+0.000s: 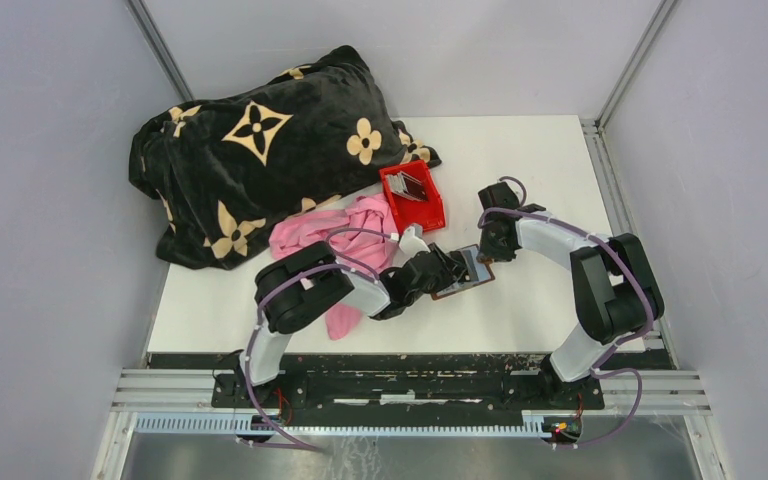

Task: Put the credit cards into the card holder
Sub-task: Insert the credit card into the card holder.

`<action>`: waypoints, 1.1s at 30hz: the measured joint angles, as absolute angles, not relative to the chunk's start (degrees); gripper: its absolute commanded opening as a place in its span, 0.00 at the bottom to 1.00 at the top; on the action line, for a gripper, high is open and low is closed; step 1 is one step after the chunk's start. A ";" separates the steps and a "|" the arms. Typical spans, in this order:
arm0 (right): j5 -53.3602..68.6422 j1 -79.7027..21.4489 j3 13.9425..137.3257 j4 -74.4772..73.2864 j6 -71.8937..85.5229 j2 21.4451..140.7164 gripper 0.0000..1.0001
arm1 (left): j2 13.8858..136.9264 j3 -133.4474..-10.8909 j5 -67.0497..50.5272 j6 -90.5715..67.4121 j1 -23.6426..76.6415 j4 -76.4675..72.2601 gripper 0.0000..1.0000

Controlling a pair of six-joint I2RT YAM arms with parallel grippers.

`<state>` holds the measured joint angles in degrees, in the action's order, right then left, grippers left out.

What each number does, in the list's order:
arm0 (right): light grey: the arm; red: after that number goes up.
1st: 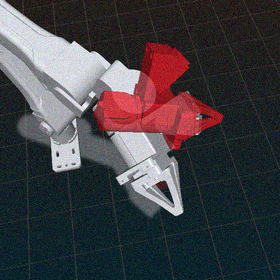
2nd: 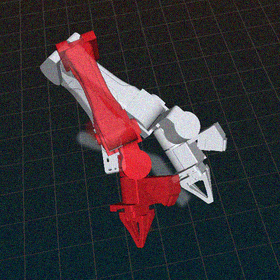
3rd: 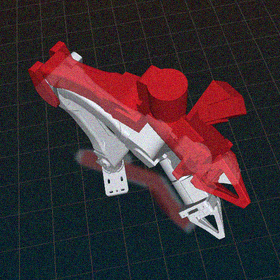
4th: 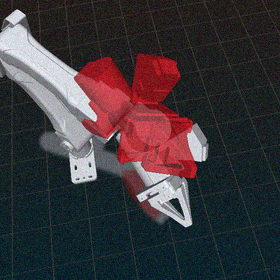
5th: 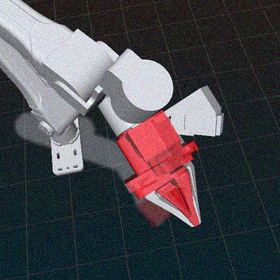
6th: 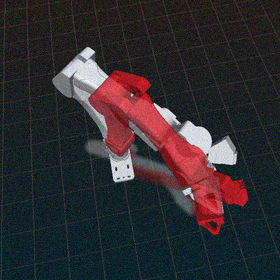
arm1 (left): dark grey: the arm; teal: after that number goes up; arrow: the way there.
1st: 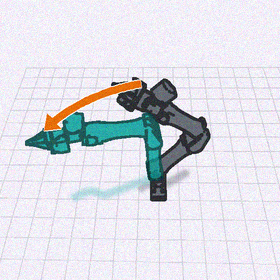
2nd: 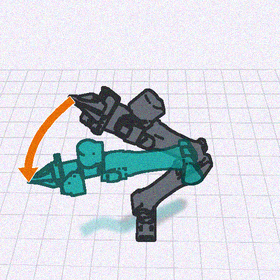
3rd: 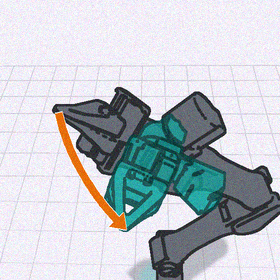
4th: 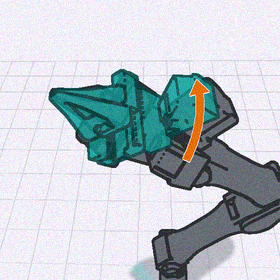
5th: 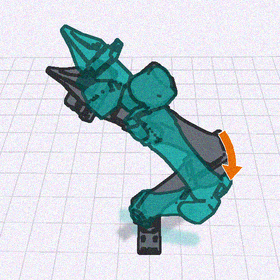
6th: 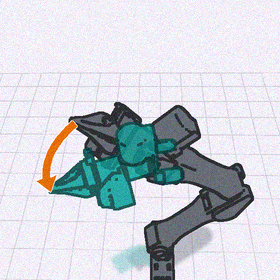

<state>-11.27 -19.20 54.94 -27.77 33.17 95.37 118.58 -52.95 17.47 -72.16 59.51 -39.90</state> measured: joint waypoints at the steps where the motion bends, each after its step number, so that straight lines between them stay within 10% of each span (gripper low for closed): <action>1: -11.14 -19.20 54.94 -27.59 33.23 95.39 0.36 | 118.19 -52.95 17.47 -72.16 59.75 -39.18 0.40; 19: -8.95 -19.25 54.50 -26.02 34.46 95.39 0.36 | 109.49 -50.50 18.02 -70.26 61.25 -26.76 0.51; 33: -8.86 -19.25 54.26 -25.71 34.70 95.29 0.36 | 107.70 -49.84 19.92 -68.86 61.32 -23.57 0.41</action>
<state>-8.86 -19.25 54.26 -25.71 34.70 95.29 107.70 -49.84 19.92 -68.86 61.32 -23.57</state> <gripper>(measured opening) 0.359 0.442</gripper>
